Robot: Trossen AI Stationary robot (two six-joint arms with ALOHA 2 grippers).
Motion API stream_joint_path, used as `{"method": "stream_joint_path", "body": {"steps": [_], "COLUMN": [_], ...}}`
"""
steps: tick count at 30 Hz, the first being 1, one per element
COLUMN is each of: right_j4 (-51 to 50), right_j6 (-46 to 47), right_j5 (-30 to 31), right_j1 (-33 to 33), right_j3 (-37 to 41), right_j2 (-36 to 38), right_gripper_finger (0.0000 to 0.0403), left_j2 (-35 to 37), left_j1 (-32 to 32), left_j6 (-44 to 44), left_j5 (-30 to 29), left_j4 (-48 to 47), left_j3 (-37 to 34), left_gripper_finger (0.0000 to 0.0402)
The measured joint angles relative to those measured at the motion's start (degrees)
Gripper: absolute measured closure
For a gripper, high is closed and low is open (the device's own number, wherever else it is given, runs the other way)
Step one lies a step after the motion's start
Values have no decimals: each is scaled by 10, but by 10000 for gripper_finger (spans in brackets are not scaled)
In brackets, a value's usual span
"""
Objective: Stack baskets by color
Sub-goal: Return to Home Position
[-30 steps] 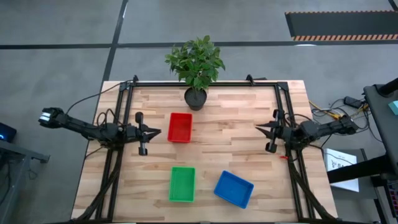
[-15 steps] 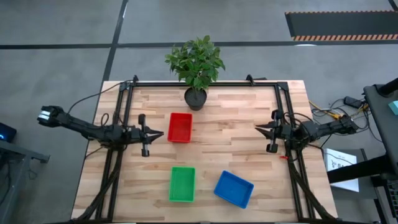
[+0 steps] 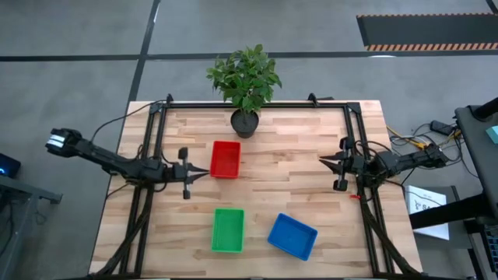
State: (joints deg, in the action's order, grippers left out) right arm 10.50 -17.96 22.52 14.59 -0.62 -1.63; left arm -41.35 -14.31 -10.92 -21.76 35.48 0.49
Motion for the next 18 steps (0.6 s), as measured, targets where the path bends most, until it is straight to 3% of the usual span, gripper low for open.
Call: {"method": "stream_joint_path", "body": {"steps": [18], "right_j4": [0], "right_j6": [0], "right_j5": [0], "right_j1": [0], "right_j3": [0], "right_j2": [0], "right_gripper_finger": [371], "left_j2": [-147], "left_j1": [0], "left_j6": [0], "left_j5": [0], "left_j4": [0], "left_j3": [0], "left_gripper_finger": [393]}}
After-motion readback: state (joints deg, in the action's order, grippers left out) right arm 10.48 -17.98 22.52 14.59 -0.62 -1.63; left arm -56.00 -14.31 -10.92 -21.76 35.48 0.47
